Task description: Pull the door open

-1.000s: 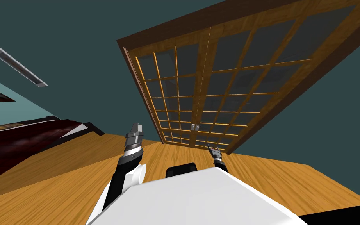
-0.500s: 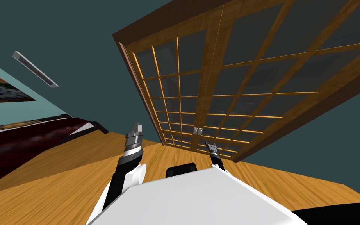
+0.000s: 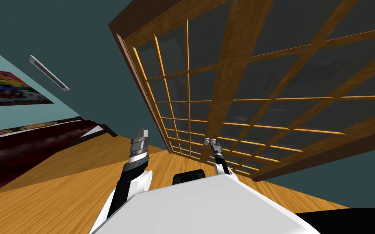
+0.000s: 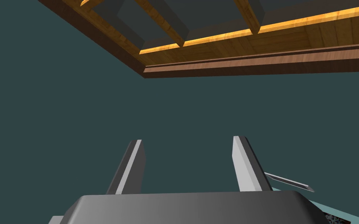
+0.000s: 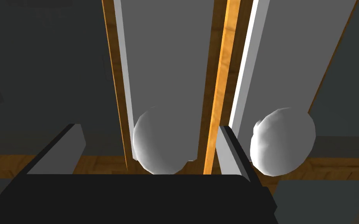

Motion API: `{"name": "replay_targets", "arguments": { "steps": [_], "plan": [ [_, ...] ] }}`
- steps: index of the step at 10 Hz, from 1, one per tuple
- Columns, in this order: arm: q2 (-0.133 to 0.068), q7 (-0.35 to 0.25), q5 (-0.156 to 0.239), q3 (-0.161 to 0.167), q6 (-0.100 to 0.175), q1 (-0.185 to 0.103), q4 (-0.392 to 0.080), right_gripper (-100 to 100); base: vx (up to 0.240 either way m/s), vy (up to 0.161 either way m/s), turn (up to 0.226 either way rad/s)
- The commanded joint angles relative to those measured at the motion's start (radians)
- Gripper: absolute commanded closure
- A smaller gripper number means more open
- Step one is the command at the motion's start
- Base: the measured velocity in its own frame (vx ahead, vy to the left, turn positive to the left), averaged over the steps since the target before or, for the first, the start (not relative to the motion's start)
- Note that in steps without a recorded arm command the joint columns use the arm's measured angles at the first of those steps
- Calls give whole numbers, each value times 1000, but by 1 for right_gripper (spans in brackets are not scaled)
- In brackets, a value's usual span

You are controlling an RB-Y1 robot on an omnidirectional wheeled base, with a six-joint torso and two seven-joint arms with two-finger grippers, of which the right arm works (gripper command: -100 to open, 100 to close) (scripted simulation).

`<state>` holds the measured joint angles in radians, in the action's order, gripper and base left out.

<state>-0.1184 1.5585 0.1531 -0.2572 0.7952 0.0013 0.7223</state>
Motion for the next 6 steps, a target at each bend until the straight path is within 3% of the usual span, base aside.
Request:
{"name": "replay_targets", "arguments": {
  "steps": [1,2,6],
  "plan": [
    [0,0,0,0,0,0,0,-100,87,-32,22],
    [0,0,0,0,0,0,0,100,-23,13,-28],
    [0,0,0,0,0,0,0,100,-16,8,10]
  ]
}}
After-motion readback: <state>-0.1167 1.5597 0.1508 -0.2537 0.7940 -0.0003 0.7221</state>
